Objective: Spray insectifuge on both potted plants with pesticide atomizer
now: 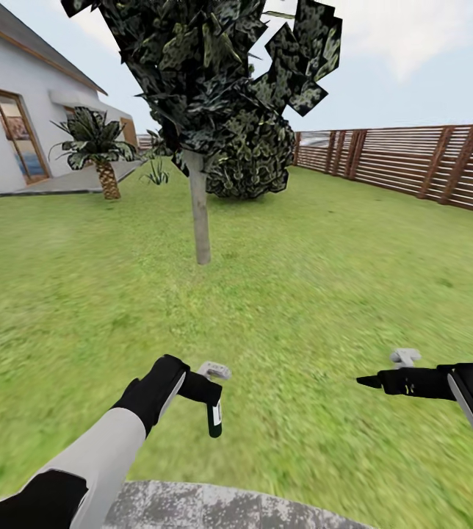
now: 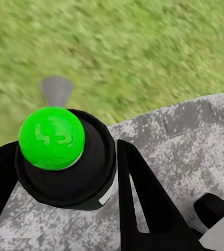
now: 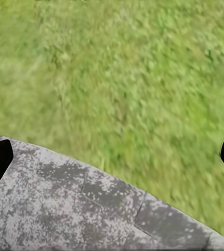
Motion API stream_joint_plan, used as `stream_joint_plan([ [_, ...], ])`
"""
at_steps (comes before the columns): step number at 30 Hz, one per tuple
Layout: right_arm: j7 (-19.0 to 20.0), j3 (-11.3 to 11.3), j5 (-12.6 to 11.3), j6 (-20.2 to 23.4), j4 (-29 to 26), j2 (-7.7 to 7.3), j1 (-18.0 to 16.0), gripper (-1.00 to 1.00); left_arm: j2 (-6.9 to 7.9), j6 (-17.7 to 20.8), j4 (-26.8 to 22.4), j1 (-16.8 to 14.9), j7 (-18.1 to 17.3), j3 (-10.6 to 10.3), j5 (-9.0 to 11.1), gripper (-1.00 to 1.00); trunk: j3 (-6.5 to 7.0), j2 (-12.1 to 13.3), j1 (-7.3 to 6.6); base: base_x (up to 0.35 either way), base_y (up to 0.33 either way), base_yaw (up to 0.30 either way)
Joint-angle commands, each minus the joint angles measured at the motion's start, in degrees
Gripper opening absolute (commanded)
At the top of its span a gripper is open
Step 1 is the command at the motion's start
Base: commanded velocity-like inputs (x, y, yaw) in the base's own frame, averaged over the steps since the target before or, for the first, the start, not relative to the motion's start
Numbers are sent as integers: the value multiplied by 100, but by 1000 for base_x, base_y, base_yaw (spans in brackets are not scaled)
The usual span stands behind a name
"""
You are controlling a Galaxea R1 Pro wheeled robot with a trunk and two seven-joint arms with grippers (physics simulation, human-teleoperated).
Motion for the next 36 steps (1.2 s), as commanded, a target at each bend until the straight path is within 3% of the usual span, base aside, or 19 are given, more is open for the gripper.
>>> stream_joint_plan([
  [1,25,-6,8,38,-3,2,-5,100,0,13,-9,-1,-49,1,-61,-100,1,-2,-1,0,0,-206],
  [13,25,-6,8,33,-3,2,-5,100,-1,13,-9,0,-50,-4,-57,-100,79,-2,-1,5,11,-206],
  [36,25,-11,8,36,6,8,-5,100,-7,13,-9,1,-50,-6,-57,-100,160,-2,-1,150,165,-189],
])
